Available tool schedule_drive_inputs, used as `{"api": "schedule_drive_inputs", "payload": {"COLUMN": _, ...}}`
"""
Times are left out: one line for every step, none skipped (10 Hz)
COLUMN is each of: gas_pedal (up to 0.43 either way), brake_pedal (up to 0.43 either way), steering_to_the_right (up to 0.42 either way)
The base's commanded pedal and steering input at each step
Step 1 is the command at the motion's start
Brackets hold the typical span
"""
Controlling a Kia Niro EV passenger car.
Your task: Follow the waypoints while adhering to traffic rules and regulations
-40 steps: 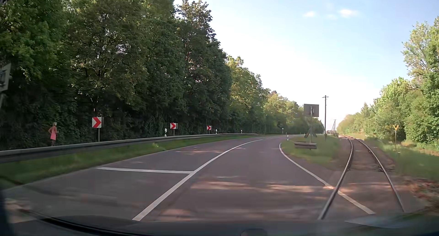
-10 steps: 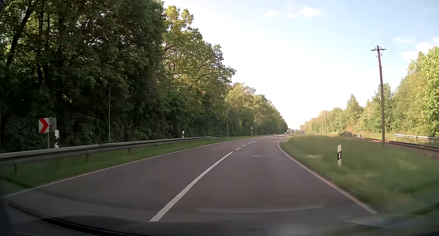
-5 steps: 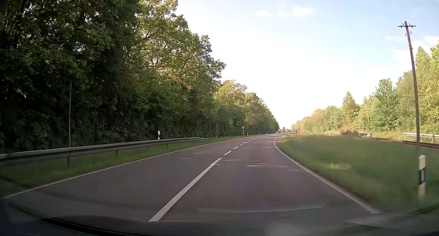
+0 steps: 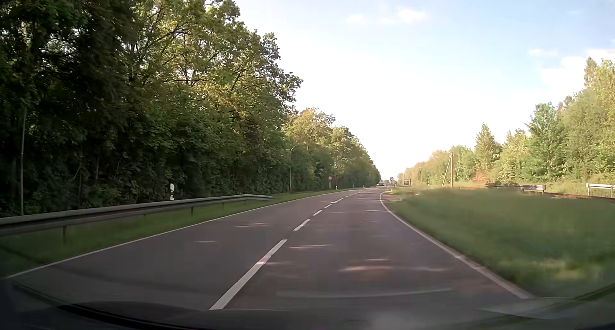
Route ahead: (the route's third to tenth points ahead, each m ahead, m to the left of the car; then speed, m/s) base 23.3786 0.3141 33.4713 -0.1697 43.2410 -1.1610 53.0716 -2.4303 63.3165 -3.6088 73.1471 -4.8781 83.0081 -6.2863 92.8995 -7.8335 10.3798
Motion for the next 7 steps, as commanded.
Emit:
{"api": "schedule_drive_inputs", "payload": {"gas_pedal": 0.177, "brake_pedal": 0.000, "steering_to_the_right": 0.024}}
{"api": "schedule_drive_inputs", "payload": {"gas_pedal": 0.189, "brake_pedal": 0.000, "steering_to_the_right": 0.024}}
{"api": "schedule_drive_inputs", "payload": {"gas_pedal": 0.189, "brake_pedal": 0.000, "steering_to_the_right": 0.024}}
{"api": "schedule_drive_inputs", "payload": {"gas_pedal": 0.189, "brake_pedal": 0.000, "steering_to_the_right": 0.024}}
{"api": "schedule_drive_inputs", "payload": {"gas_pedal": 0.189, "brake_pedal": 0.000, "steering_to_the_right": 0.024}}
{"api": "schedule_drive_inputs", "payload": {"gas_pedal": 0.189, "brake_pedal": 0.000, "steering_to_the_right": 0.023}}
{"api": "schedule_drive_inputs", "payload": {"gas_pedal": 0.189, "brake_pedal": 0.000, "steering_to_the_right": 0.020}}
